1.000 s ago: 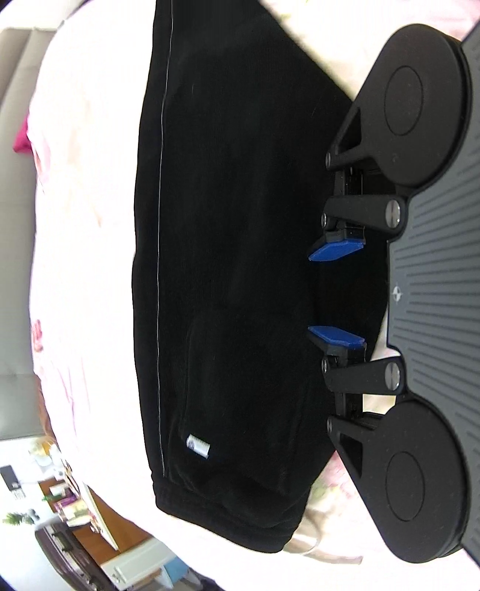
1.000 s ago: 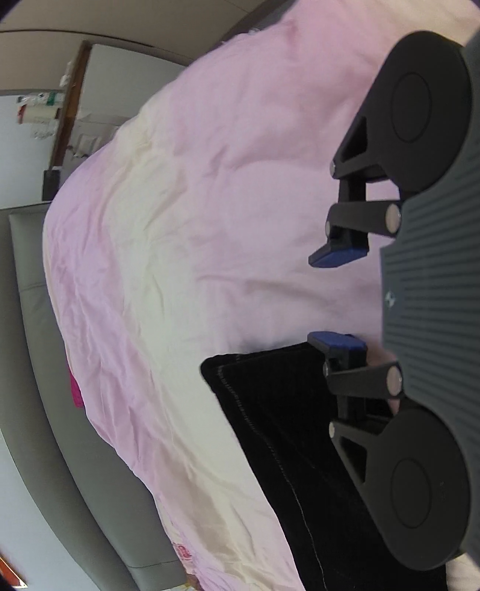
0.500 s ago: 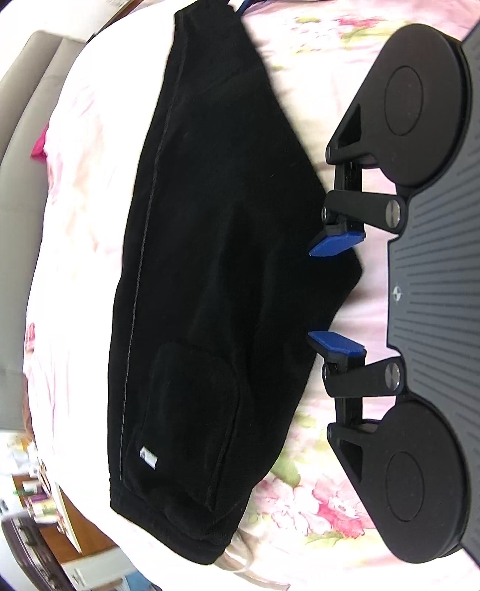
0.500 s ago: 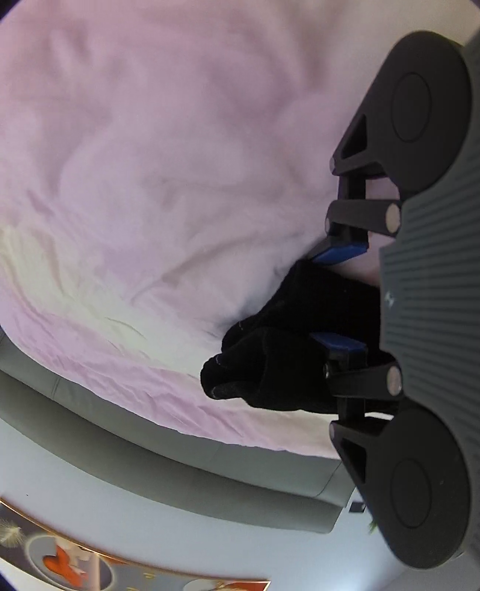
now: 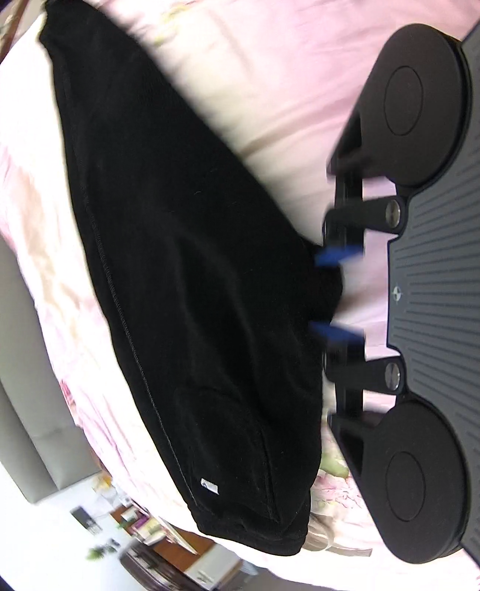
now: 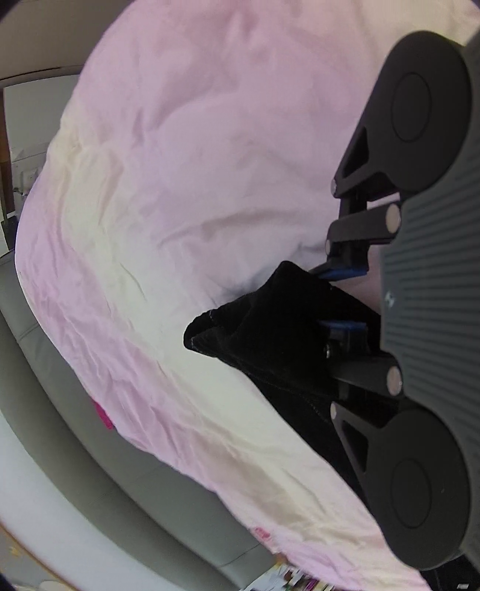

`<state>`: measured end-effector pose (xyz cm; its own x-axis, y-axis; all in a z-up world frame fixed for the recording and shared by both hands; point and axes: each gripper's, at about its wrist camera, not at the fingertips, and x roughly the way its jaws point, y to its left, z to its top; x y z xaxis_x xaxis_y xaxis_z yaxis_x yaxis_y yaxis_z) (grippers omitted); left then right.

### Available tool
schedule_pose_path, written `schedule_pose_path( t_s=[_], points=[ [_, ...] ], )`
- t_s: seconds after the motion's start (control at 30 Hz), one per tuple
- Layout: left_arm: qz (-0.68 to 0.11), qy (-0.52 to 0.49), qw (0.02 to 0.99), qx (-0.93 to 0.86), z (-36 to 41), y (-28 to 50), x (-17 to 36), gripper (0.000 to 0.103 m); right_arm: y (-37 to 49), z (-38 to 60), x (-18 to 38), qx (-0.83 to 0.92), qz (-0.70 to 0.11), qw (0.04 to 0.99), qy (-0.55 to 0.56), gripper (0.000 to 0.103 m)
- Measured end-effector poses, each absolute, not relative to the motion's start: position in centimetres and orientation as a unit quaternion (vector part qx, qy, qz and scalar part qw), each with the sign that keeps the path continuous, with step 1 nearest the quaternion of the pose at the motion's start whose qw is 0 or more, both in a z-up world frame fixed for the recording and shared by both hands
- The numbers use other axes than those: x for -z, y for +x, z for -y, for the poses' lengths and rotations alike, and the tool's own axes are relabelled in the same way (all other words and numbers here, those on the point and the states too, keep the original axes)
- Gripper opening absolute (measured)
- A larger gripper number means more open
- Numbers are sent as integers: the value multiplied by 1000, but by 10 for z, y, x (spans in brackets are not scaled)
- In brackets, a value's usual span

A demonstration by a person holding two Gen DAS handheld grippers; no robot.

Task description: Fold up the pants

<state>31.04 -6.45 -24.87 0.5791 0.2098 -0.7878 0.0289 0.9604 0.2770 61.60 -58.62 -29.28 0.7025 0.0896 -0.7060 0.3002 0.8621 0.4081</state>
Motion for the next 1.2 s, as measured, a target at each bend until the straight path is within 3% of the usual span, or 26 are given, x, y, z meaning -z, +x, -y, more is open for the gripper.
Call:
schedule_pose_path(
  t_s=[0.03, 0.07, 0.23, 0.47, 0.6, 0.63, 0.7, 0.8, 0.87, 1.0, 1.1, 1.2],
  points=[
    [-445, 120, 886, -55, 62, 311, 240, 13, 616, 583, 288, 68, -384, 888, 245, 15],
    [-432, 118, 892, -63, 60, 312, 230, 10, 615, 581, 281, 70, -376, 892, 240, 13],
    [-450, 97, 885, -70, 41, 324, 219, 6, 615, 588, 245, 79, -339, 916, 201, 11],
    [-505, 110, 855, -35, 46, 313, 252, 6, 611, 606, 319, 130, -402, 879, 223, 11],
    [-530, 96, 842, -27, 47, 315, 258, 7, 620, 610, 328, 118, -410, 875, 230, 12],
    [-535, 95, 839, -22, 45, 317, 257, 8, 620, 612, 328, 114, -416, 870, 238, 14],
    [-541, 99, 835, -8, 47, 316, 254, 9, 619, 619, 326, 116, -419, 866, 247, 28],
    [-553, 85, 829, 9, 36, 310, 249, 14, 615, 621, 314, 108, -426, 867, 238, 37],
    [-550, 62, 832, 25, 26, 301, 241, 18, 610, 620, 305, 113, -423, 870, 229, 50],
    [-524, 20, 850, 53, 1, 284, 220, 32, 595, 629, 286, 166, -410, 870, 219, 48],
    [-494, -16, 868, 47, -21, 279, 199, 38, 570, 662, 275, 187, -386, 854, 295, 41],
    [-463, -53, 884, 31, -52, 282, 183, 48, 551, 673, 265, 160, -370, 853, 331, 41]
  ],
)
